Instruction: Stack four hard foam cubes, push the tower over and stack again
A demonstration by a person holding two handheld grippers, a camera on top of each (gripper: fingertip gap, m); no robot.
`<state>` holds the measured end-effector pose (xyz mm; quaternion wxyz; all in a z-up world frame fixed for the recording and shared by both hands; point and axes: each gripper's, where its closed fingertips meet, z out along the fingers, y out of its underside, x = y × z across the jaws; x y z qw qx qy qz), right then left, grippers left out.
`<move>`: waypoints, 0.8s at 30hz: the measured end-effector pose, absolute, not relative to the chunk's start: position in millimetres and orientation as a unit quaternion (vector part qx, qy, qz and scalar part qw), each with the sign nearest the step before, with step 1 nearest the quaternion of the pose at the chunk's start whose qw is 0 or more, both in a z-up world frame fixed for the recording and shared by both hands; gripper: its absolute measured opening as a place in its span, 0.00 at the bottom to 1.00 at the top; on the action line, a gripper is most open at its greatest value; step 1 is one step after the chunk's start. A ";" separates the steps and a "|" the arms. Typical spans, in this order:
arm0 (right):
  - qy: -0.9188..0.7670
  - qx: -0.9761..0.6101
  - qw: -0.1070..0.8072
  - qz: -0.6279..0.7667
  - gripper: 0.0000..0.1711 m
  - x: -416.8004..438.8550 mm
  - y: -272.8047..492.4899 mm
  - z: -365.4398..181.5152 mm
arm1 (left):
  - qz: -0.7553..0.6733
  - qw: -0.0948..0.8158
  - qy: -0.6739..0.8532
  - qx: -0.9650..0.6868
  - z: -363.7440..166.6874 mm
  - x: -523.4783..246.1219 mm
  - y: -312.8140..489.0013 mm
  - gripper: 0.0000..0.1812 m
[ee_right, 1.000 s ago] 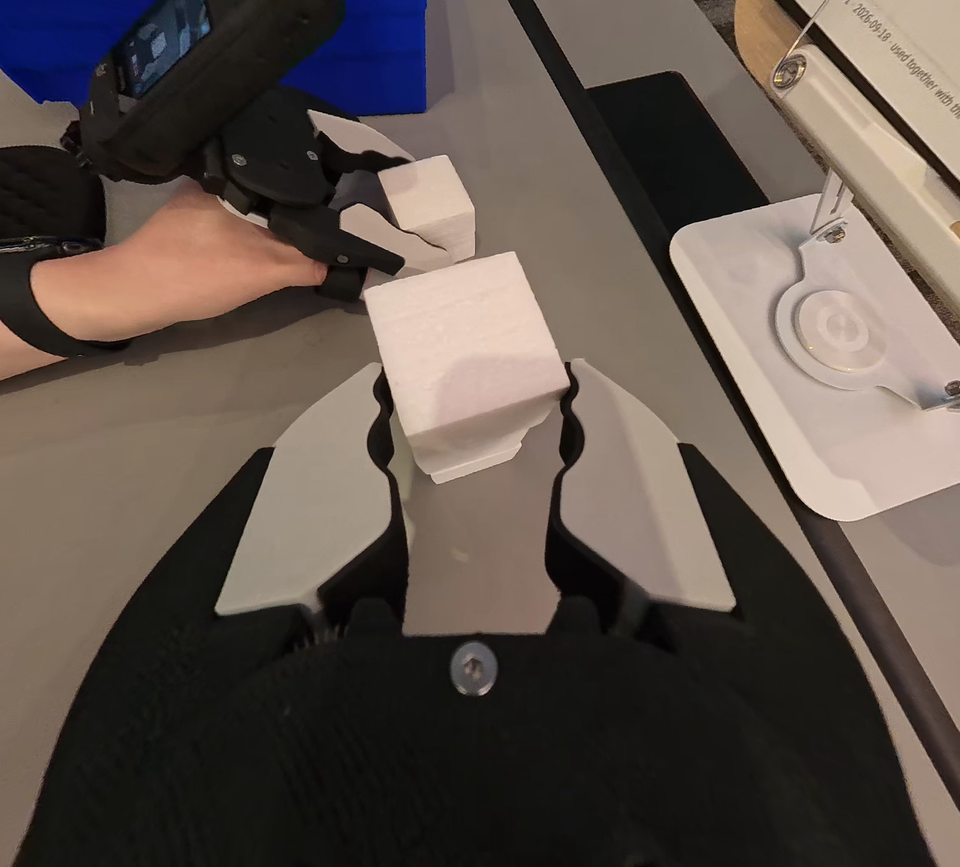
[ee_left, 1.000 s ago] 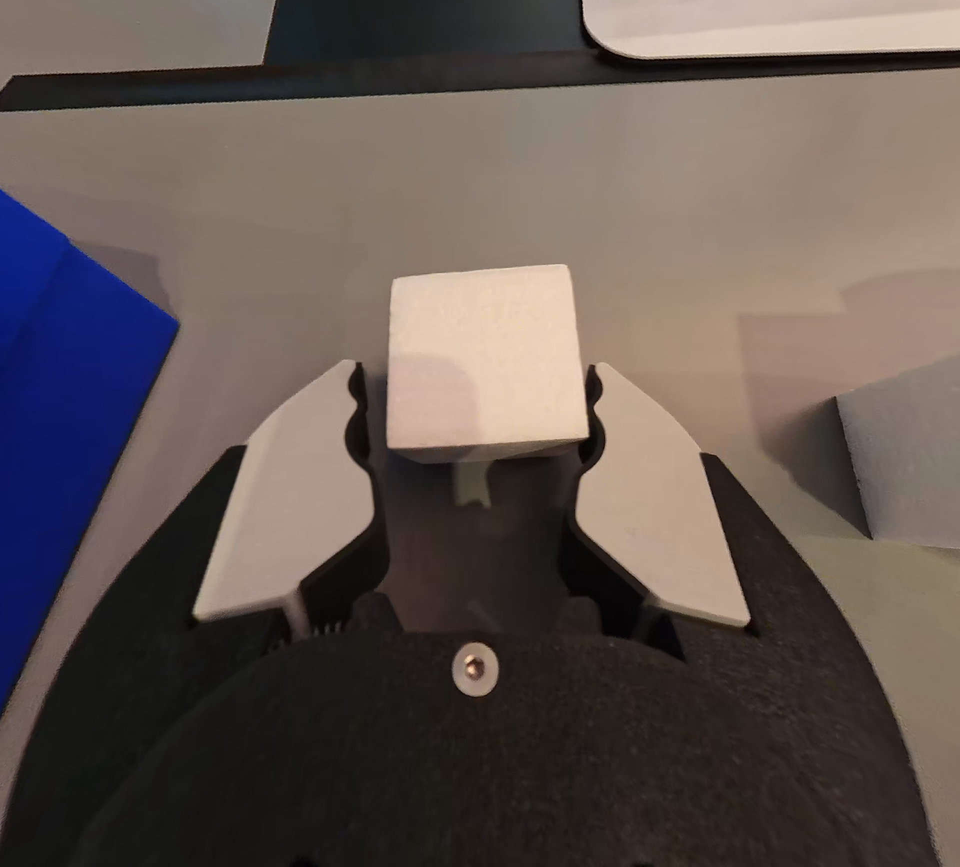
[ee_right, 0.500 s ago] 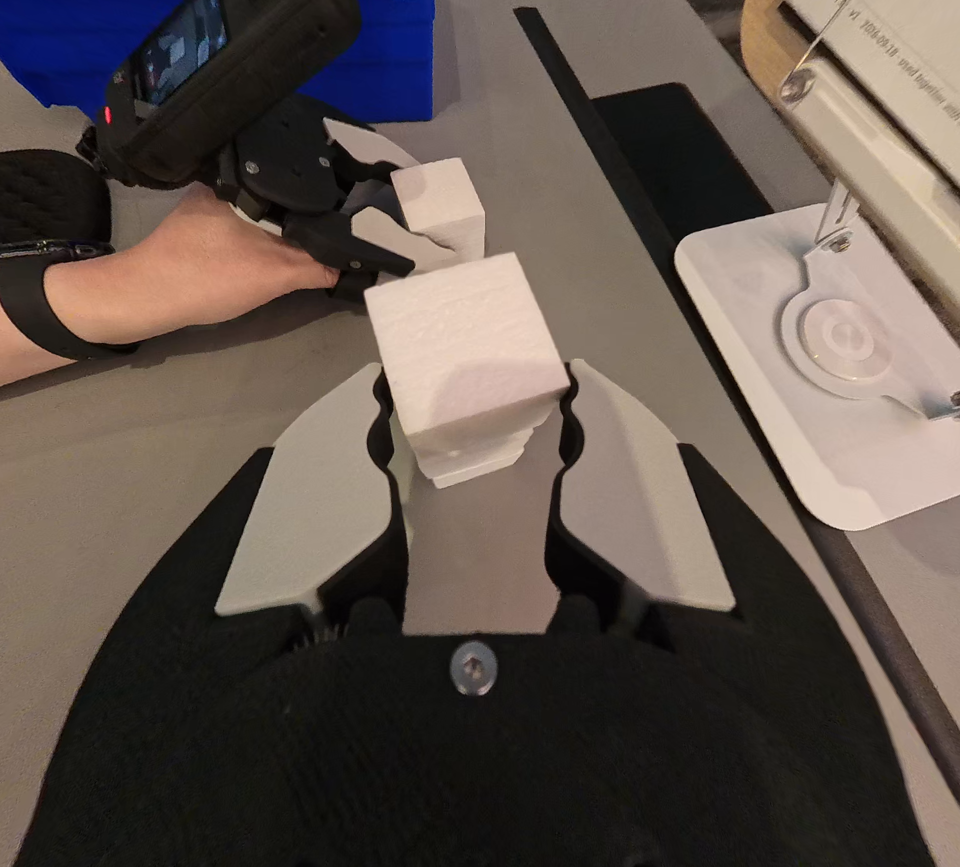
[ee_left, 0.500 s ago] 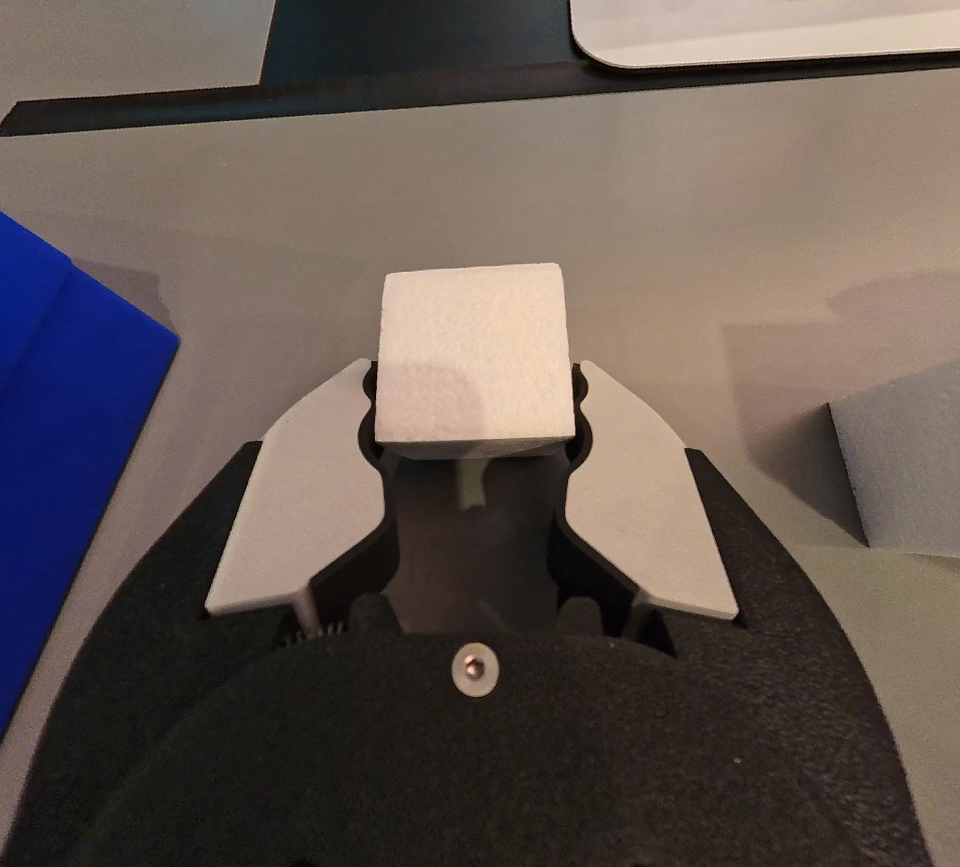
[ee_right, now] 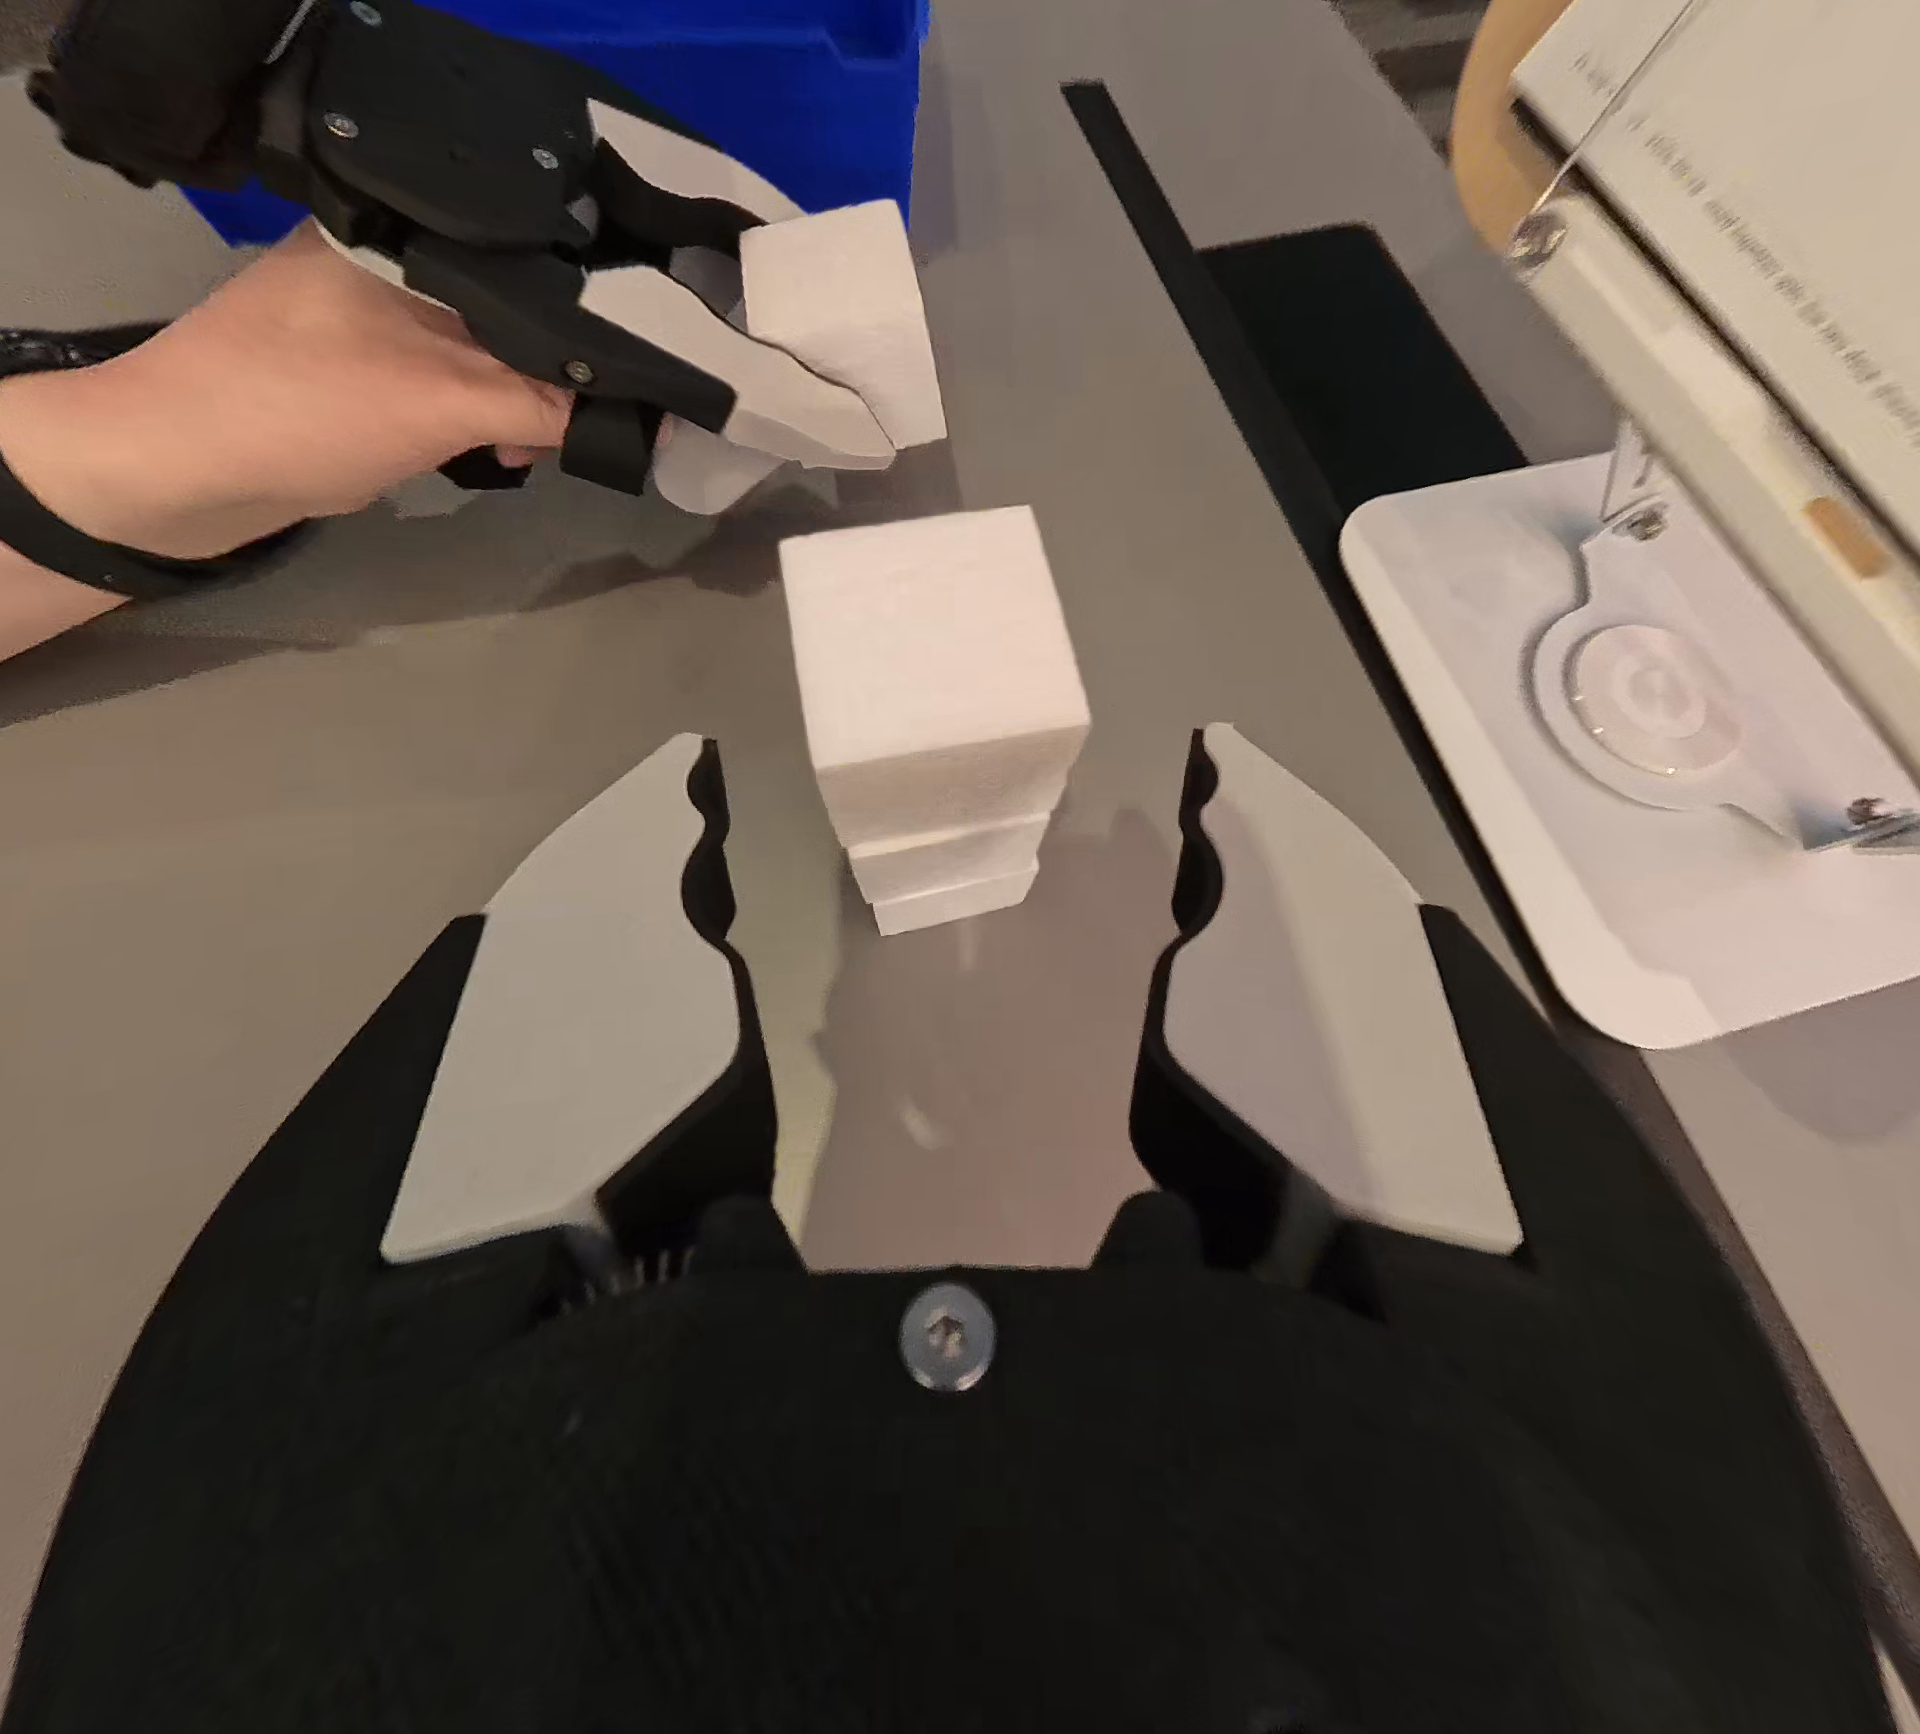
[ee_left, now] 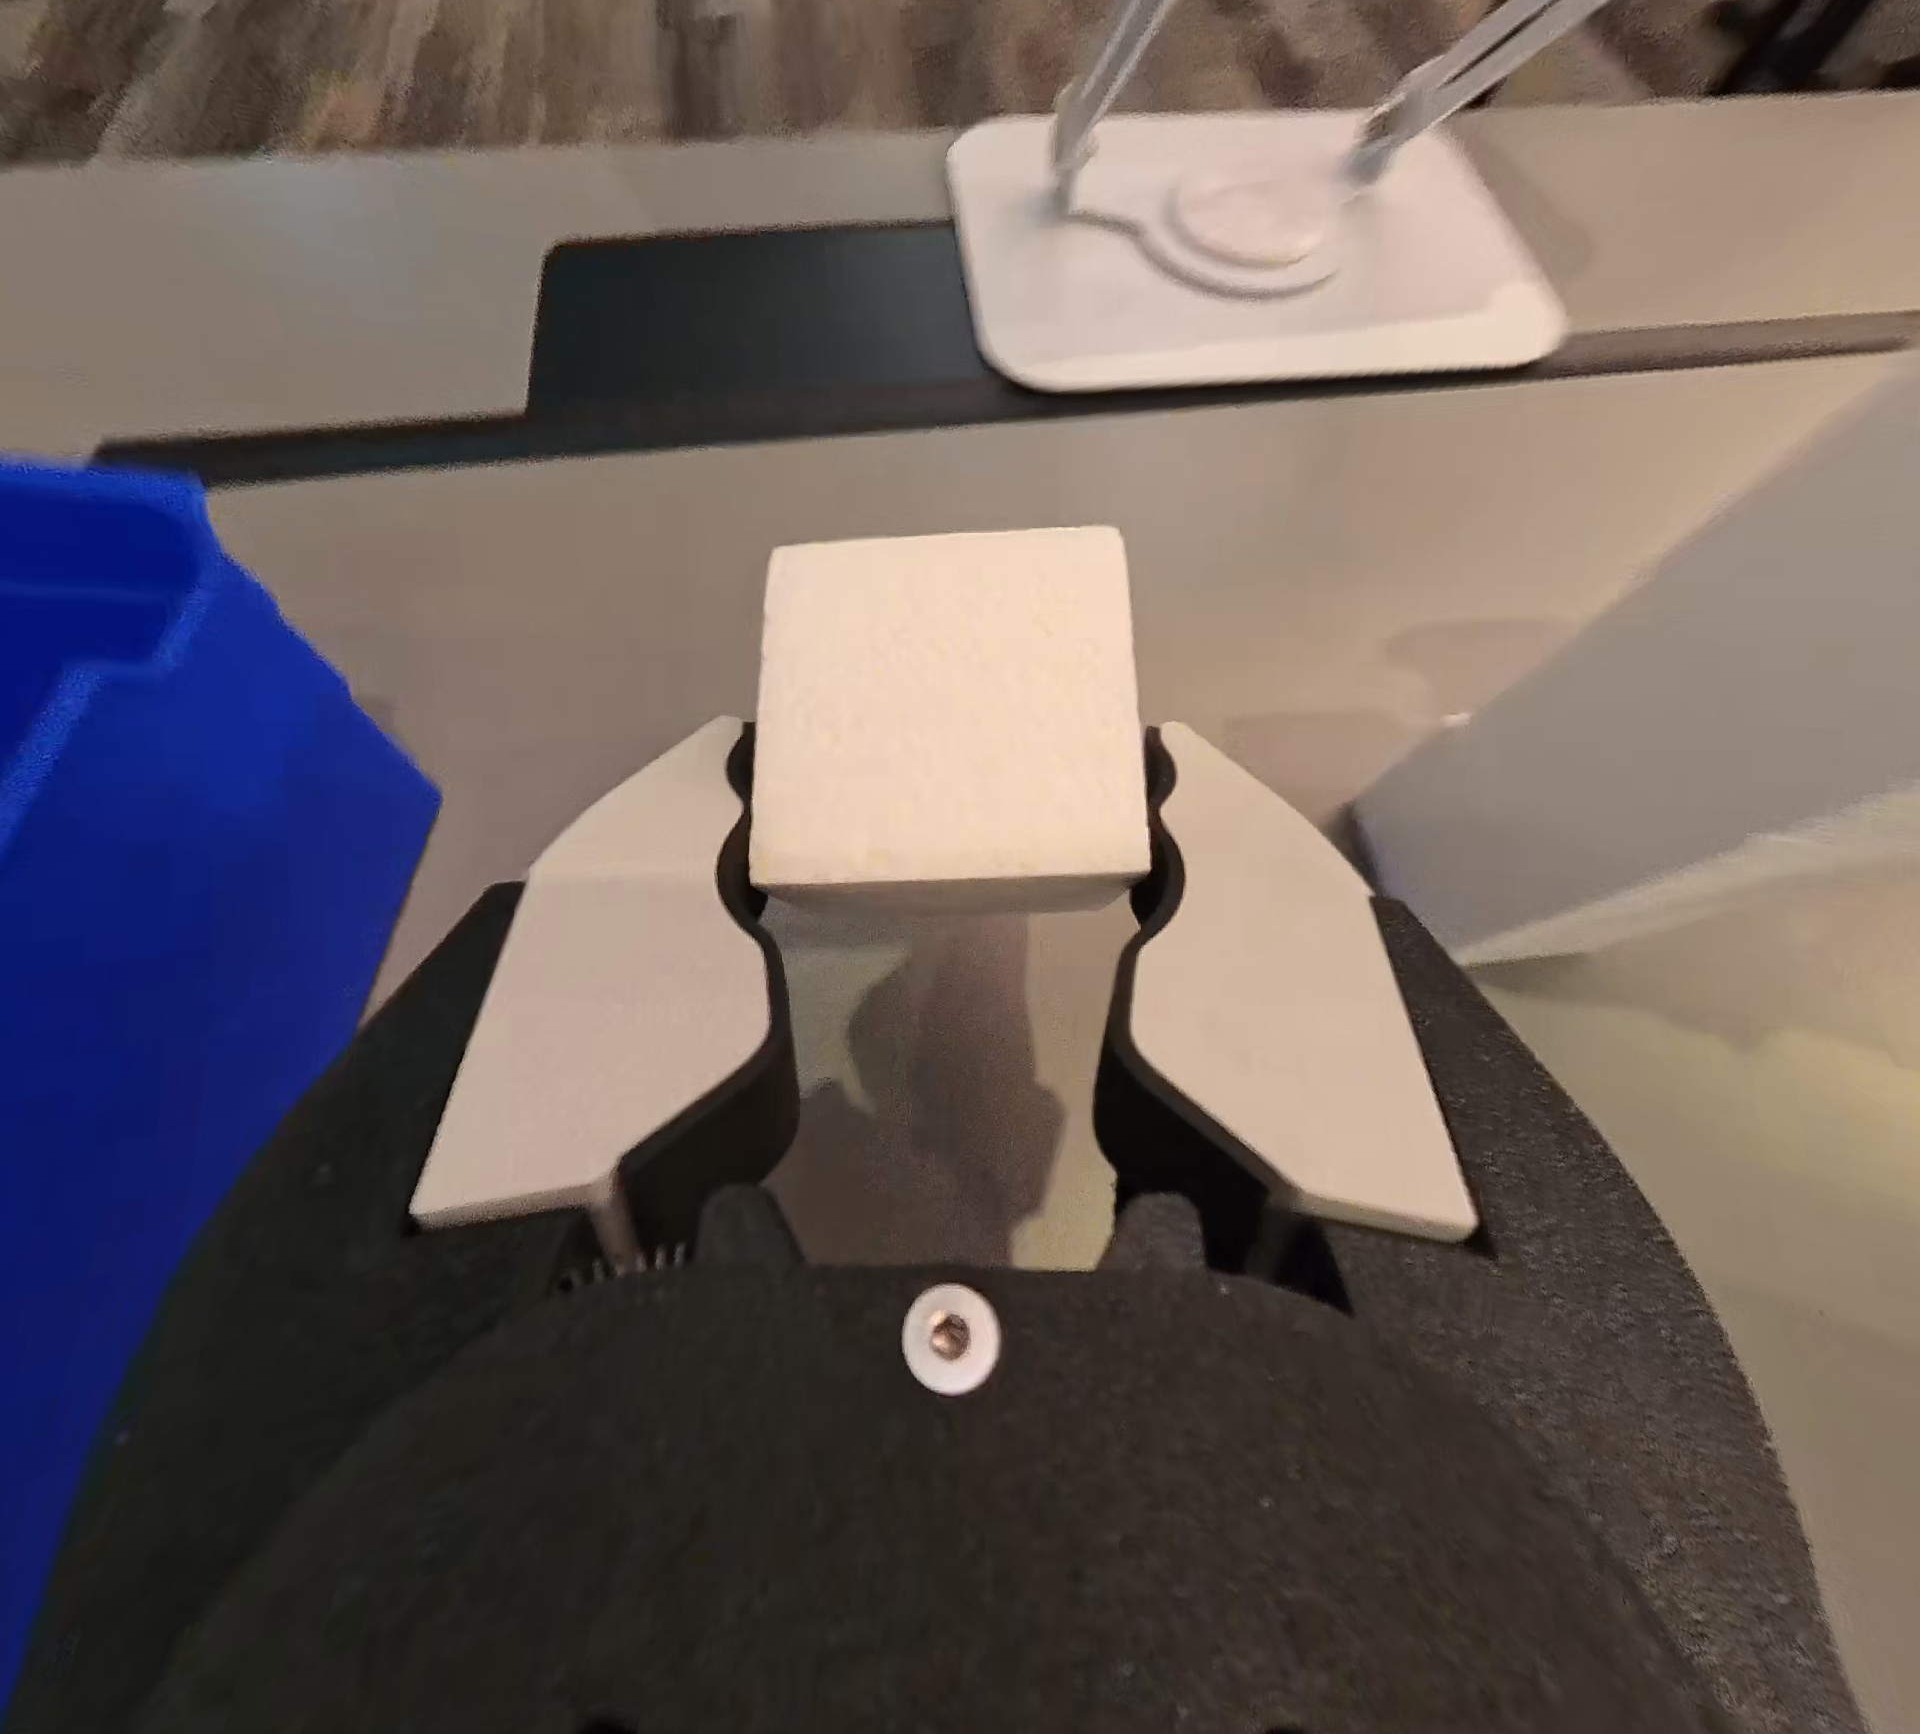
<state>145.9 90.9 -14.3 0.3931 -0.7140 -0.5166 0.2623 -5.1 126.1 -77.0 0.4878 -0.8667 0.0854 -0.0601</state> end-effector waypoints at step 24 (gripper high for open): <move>-0.392 -0.673 0.530 0.336 0.44 286.9 103.6 75.8 | -0.260 0.320 0.696 -0.588 8.5 136.2 83.2 0.38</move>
